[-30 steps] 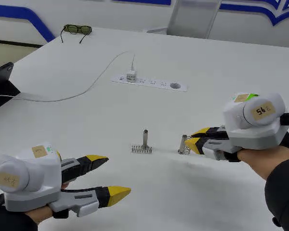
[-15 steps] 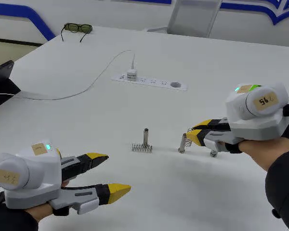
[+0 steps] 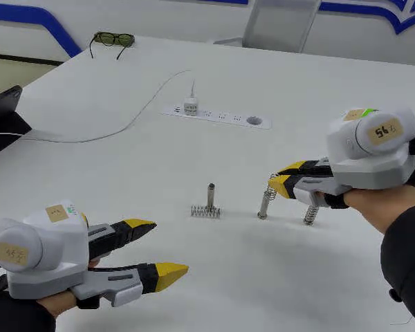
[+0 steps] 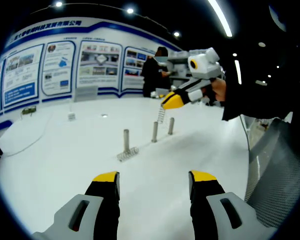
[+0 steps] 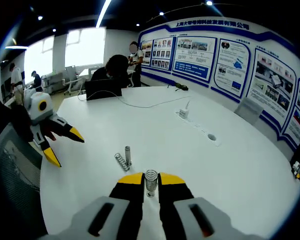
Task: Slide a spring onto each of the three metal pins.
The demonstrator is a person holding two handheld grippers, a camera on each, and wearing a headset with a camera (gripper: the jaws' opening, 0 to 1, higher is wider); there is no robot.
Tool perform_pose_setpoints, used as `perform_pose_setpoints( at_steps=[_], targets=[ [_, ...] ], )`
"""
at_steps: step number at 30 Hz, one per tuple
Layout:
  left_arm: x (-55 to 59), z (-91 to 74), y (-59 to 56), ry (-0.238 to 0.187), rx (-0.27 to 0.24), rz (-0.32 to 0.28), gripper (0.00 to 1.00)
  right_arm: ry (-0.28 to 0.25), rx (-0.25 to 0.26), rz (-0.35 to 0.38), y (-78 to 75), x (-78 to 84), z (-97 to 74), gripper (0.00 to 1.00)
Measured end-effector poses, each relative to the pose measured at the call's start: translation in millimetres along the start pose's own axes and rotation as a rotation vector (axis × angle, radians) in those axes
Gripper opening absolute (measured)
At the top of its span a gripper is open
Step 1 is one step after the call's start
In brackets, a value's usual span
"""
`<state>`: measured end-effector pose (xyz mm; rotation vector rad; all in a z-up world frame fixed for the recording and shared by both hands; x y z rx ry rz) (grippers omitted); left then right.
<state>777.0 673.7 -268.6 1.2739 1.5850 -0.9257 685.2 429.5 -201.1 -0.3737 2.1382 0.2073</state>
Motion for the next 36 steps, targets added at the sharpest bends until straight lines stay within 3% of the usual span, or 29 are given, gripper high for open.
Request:
perform_pose_setpoints(
  at_steps=[14,36],
  targets=[
    [0.5,0.1,-0.3,0.002,-0.001,-0.002,0.57,-0.010,0.006,-0.005,-4.0,-6.5,1.5,0.12],
    [2.6,0.1,0.9,0.010,0.000,-0.002,0.56,0.010,-0.002,0.007,-7.6,-1.1,7.2,0.12]
  ],
)
Point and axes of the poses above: the centre of the closed fingertips' face, and the gripper's own axes: z roughly forward along the fingers, y roughly to its left, x roughly out of its underside, the point moved 8 cm from there along -z, roughly backward along the fingers, and after that the axes turned 14 degrees about -x, right-handed, at the moved point
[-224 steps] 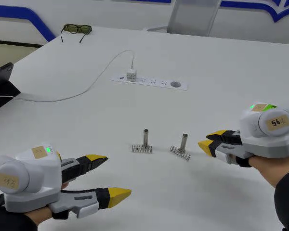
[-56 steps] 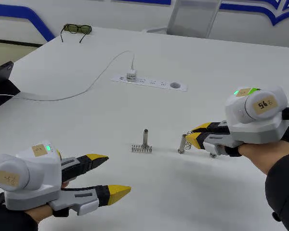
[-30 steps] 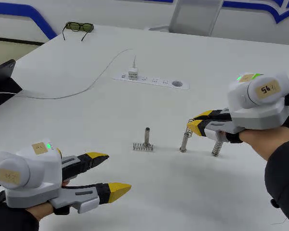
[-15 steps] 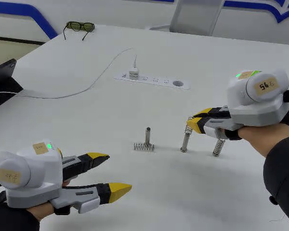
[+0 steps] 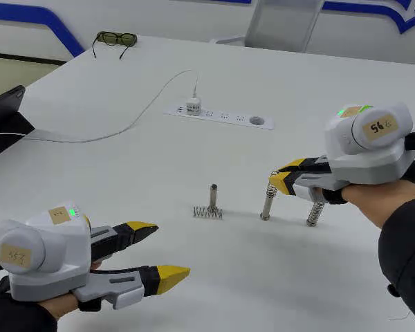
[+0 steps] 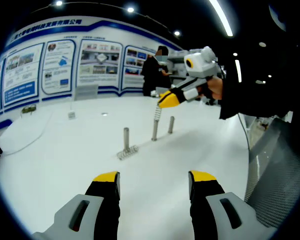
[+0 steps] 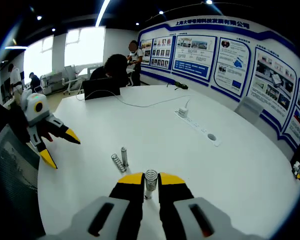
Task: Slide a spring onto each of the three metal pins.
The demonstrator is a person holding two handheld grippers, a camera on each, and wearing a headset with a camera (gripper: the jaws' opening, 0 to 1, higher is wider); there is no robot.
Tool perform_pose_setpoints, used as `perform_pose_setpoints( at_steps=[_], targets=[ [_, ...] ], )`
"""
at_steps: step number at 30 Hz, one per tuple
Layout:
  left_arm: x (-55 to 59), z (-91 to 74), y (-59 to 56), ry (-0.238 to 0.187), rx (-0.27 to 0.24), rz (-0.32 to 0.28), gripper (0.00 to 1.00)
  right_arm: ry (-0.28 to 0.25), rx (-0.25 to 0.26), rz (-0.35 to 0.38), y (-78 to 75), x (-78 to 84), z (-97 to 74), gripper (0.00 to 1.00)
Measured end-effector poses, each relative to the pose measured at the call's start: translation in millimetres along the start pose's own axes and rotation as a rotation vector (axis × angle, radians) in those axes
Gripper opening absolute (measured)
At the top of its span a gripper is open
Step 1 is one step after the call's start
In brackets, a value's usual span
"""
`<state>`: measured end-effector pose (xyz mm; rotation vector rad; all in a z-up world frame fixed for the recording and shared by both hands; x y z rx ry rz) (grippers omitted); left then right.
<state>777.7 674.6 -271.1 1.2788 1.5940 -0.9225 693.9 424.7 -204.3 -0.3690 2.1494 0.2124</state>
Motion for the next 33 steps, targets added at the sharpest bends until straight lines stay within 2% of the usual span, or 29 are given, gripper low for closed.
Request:
perform_pose_setpoints(
  at_steps=[33],
  targets=[
    [2.8,0.0,1.1,0.007,-0.005,-0.007,0.56,0.037,-0.019,0.056,-4.0,20.5,18.1,0.12]
  ],
)
Point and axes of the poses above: the centre of the closed fingertips' face, and the gripper's own axes: z roughly forward along the fingers, y roughly to its left, x roughly out of its underside, the point moved 8 cm from there along -z, roughly backward along the fingers, and after that the axes turned 14 degrees about -x, right-handed, at the moved point
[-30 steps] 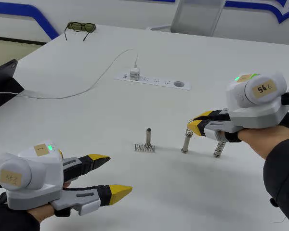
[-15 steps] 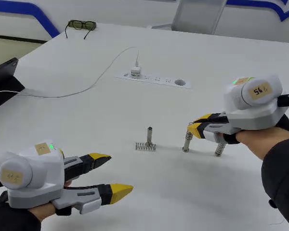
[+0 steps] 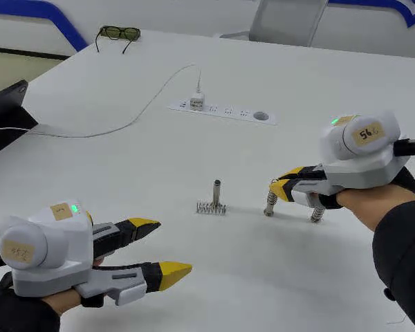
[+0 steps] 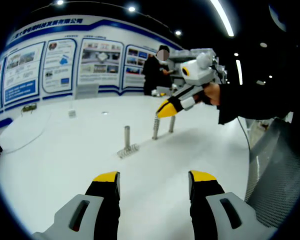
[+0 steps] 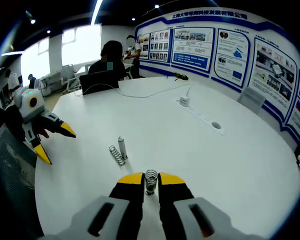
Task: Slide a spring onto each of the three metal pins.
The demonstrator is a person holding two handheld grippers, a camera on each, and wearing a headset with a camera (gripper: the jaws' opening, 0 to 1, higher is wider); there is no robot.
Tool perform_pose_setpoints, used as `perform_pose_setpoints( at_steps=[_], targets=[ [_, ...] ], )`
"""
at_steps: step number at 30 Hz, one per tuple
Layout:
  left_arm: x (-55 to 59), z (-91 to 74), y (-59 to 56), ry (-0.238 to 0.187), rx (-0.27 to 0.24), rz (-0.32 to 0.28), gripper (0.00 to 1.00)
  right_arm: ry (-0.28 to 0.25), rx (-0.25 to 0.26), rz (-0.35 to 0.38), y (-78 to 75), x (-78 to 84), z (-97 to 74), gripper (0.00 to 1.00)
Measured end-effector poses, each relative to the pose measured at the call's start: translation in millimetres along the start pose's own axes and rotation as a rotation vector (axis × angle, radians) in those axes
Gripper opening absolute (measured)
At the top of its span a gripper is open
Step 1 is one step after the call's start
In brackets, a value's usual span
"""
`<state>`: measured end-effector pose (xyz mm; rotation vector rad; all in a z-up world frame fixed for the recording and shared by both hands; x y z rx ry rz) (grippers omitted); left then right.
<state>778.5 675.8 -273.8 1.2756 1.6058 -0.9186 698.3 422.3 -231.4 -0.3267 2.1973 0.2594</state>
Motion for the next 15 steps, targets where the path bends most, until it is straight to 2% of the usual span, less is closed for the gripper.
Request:
perform_pose_setpoints(
  at_steps=[15],
  targets=[
    [0.4,-0.2,-0.2,0.004,-0.003,-0.001,0.56,0.023,-0.006,0.017,-0.9,9.1,7.1,0.12]
  ],
)
Point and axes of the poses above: the centre of the closed fingertips' face, and the gripper's own axes: z roughly forward along the fingers, y roughly to its left, x roughly out of its underside, the point moved 8 cm from there along -z, roughly backward along the fingers, and after that the axes turned 14 degrees about -x, right-handed, at the moved point
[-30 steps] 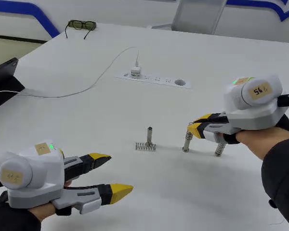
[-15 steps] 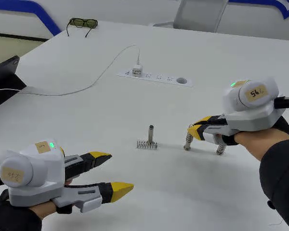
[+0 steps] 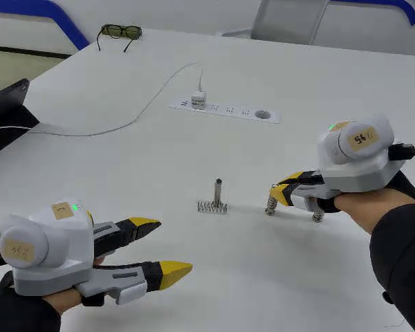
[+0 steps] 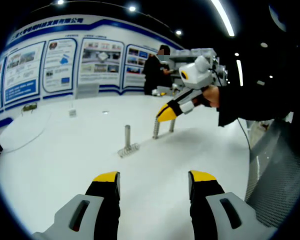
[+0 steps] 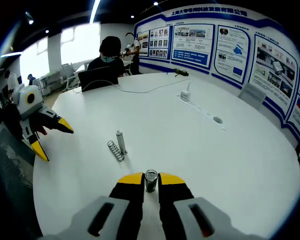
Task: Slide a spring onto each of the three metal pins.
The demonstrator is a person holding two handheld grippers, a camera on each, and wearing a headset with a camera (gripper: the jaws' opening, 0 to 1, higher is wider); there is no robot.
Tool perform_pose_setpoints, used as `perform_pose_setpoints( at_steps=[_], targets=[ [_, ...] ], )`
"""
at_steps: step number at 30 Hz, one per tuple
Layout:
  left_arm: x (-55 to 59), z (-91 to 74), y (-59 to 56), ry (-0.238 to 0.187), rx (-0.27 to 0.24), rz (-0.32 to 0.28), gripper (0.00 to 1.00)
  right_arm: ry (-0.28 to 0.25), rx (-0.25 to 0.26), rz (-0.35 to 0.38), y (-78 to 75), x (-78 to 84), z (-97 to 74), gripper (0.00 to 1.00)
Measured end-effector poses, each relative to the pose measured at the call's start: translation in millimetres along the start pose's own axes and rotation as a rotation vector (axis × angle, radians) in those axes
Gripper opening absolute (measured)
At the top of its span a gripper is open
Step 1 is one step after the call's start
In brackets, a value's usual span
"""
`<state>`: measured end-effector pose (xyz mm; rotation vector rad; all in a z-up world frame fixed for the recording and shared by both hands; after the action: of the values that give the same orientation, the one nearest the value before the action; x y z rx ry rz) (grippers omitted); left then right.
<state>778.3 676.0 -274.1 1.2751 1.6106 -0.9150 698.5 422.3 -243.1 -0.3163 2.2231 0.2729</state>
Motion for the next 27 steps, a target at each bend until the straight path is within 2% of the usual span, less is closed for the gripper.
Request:
perform_pose_setpoints(
  at_steps=[27],
  targets=[
    [0.9,0.4,1.6,0.000,0.003,0.000,0.56,0.035,-0.001,0.005,-1.3,14.4,5.1,0.12]
  ],
)
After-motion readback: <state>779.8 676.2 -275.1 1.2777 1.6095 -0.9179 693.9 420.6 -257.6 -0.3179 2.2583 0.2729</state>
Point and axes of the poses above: the centre of the closed fingertips' face, and the gripper's own axes: z roughly forward along the fingers, y roughly to its left, x roughly out of its underside, the point moved 8 cm from there along -z, roughly backward along the fingers, and after that the axes turned 14 degrees about -x, right-handed, at the moved point
